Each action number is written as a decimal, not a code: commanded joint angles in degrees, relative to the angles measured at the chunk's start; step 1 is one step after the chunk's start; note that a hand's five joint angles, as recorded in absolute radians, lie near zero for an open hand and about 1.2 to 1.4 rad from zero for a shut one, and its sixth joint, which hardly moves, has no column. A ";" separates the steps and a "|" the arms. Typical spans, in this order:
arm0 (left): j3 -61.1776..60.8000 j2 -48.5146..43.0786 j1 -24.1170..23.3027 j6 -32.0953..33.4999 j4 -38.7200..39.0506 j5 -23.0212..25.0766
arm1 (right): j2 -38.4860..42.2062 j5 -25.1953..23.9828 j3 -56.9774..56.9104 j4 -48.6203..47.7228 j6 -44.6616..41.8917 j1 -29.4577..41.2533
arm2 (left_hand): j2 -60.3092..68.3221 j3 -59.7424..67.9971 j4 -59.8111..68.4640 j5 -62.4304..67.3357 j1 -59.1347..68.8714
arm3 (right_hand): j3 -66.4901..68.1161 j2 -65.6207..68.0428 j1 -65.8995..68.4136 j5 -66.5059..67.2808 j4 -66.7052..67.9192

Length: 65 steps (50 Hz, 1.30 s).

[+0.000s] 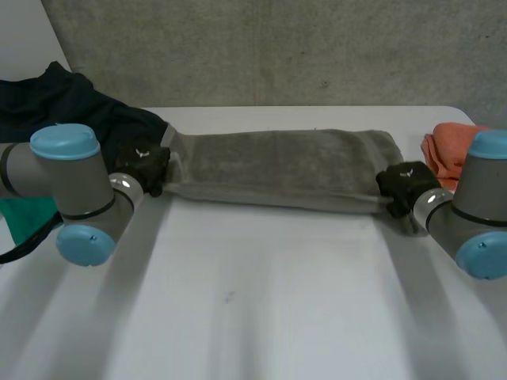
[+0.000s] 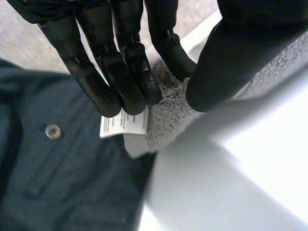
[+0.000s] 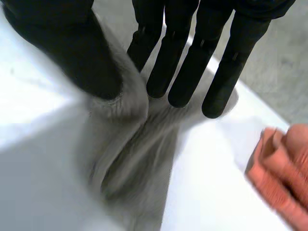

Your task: Fold the laundry.

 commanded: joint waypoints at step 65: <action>4.55 11.13 0.35 -0.55 -21.45 -7.64 | -19.56 -10.34 22.42 8.14 -12.25 -6.62 | 11.33 11.90 11.43 13.62 13.96 | -23.25 -23.05 -23.50 -23.55 -23.60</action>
